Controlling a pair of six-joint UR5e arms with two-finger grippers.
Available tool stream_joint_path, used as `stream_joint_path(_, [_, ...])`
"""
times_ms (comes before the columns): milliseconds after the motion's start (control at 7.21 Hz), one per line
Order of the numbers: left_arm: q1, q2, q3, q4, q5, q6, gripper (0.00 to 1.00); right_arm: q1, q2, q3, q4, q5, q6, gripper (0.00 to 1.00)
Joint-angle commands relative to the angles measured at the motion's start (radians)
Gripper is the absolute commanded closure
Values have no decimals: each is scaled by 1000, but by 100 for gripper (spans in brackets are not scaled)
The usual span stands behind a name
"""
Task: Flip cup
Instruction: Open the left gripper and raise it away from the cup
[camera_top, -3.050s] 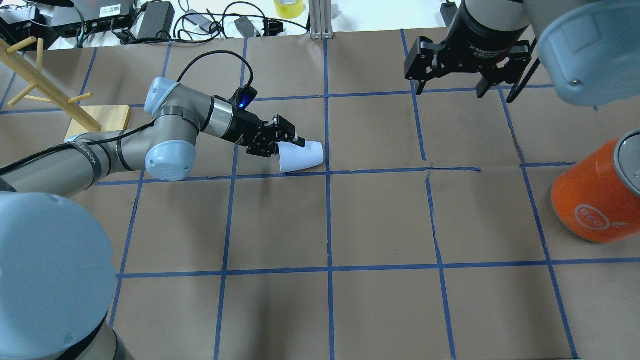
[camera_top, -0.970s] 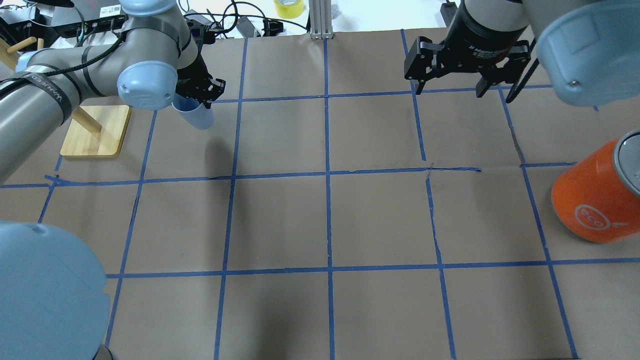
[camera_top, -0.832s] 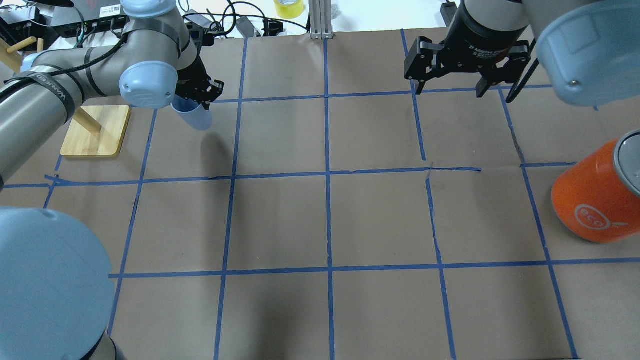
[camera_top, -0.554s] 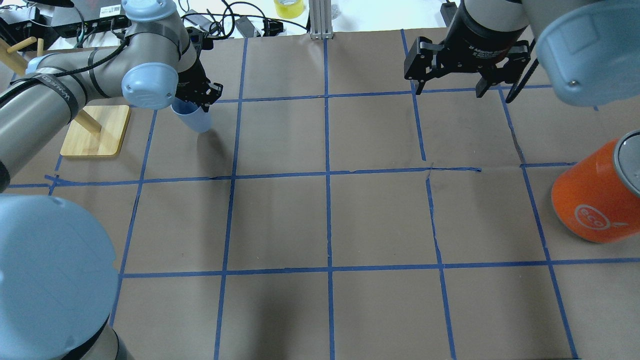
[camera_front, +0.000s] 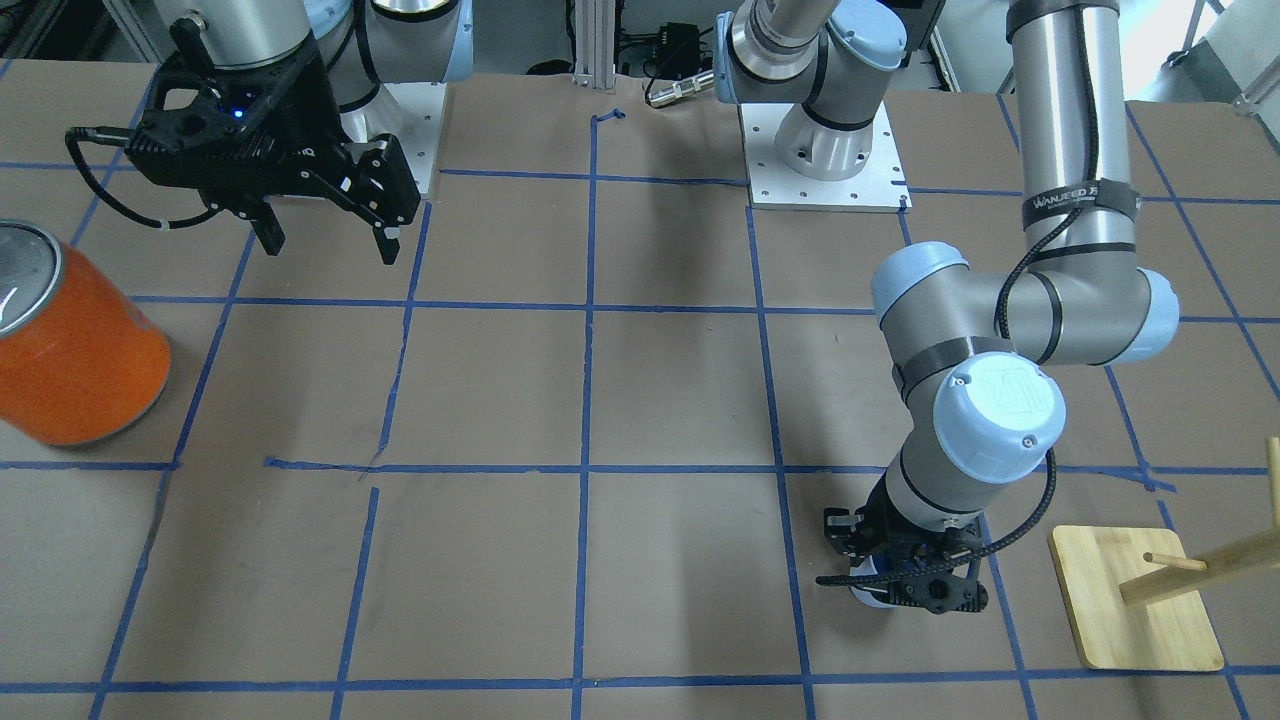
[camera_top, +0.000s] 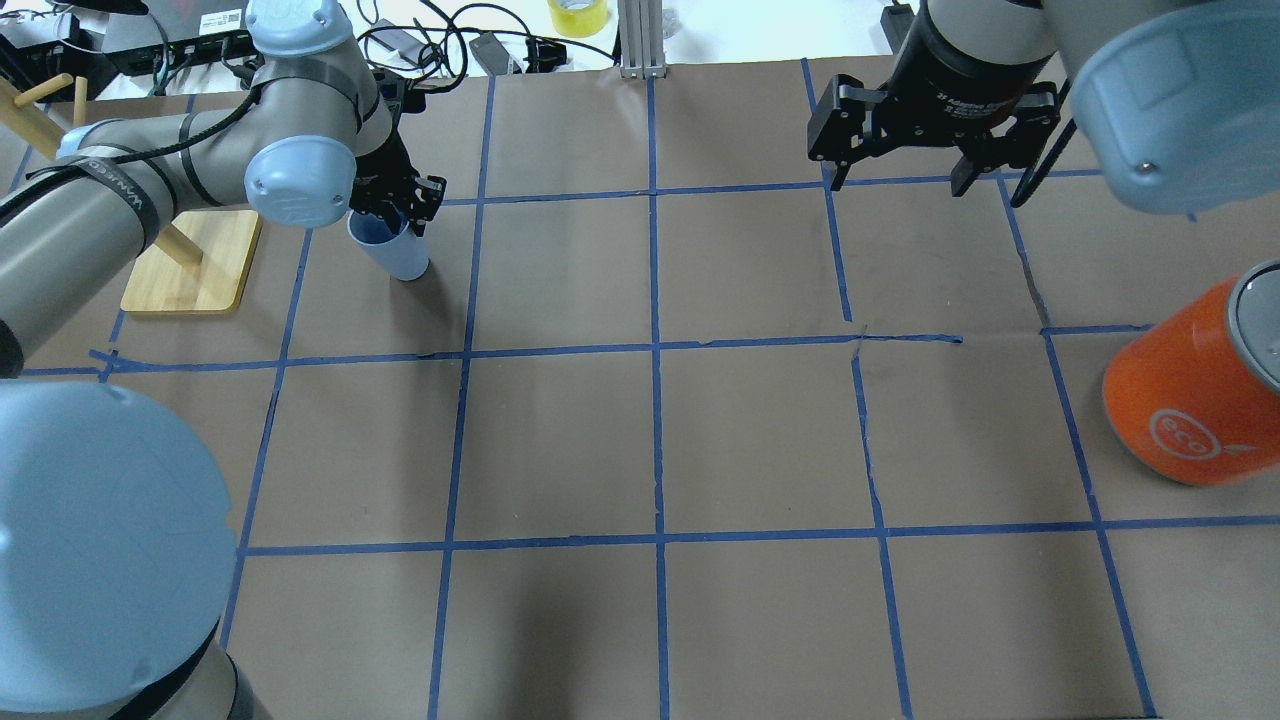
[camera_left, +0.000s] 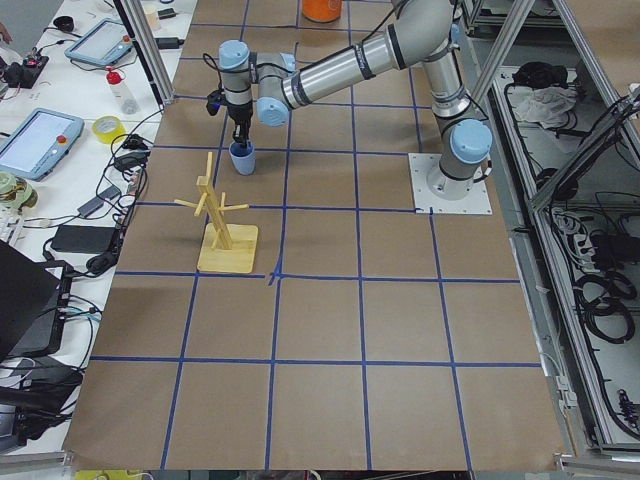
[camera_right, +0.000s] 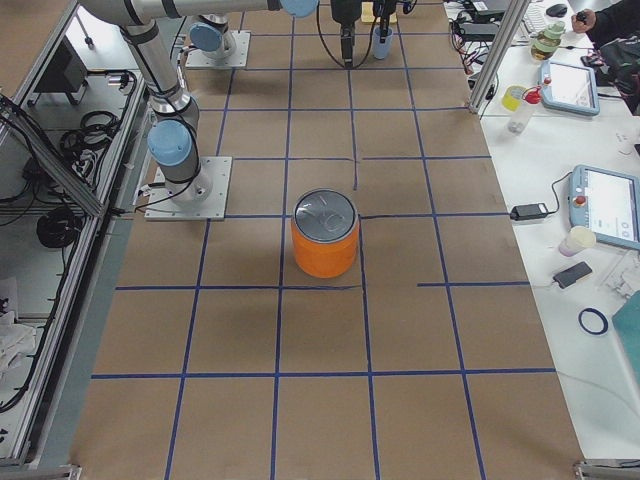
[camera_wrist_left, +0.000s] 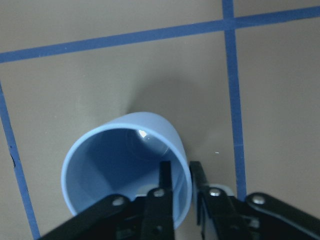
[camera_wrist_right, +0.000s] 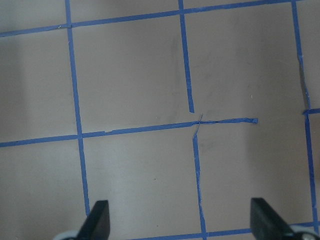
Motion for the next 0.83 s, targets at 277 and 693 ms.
stream_joint_path(277, [-18,225,38,-268,7,-19,0,0,0,0,0,-1,0,0])
stream_joint_path(693, [-52,472,18,-520,1,-62,0,-1,0,0,0,1,0,0])
